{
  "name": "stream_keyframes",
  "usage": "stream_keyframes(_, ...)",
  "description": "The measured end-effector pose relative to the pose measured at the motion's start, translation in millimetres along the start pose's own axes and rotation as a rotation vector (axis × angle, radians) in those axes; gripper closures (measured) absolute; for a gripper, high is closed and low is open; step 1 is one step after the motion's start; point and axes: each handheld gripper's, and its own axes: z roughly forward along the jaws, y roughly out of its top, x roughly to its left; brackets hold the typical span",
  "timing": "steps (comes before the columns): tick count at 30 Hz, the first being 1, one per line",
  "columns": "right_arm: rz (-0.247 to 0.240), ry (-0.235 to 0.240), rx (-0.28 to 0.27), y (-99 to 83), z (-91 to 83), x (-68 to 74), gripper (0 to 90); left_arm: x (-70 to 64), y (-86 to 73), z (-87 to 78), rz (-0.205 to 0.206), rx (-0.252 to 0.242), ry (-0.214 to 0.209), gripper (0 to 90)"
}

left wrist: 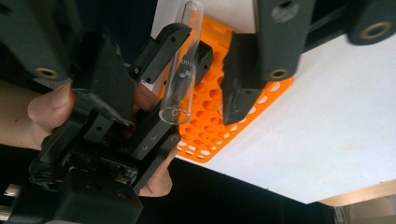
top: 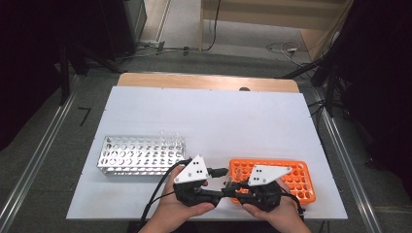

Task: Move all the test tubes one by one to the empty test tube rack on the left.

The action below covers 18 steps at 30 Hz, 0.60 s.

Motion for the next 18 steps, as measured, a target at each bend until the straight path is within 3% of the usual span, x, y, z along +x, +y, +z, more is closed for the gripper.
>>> stream_keyframes(8,-0.01,0.019,0.002,0.8,1.8,2.6,73.7,-0.3,-1.0,1.2,0.004,0.003,-0.016,64.0)
stream_keyframes(18,-0.013,0.023,0.003,0.9,2.2,3.1,73.7,-0.6,-1.8,1.0,0.02,-0.001,-0.008,74.1)
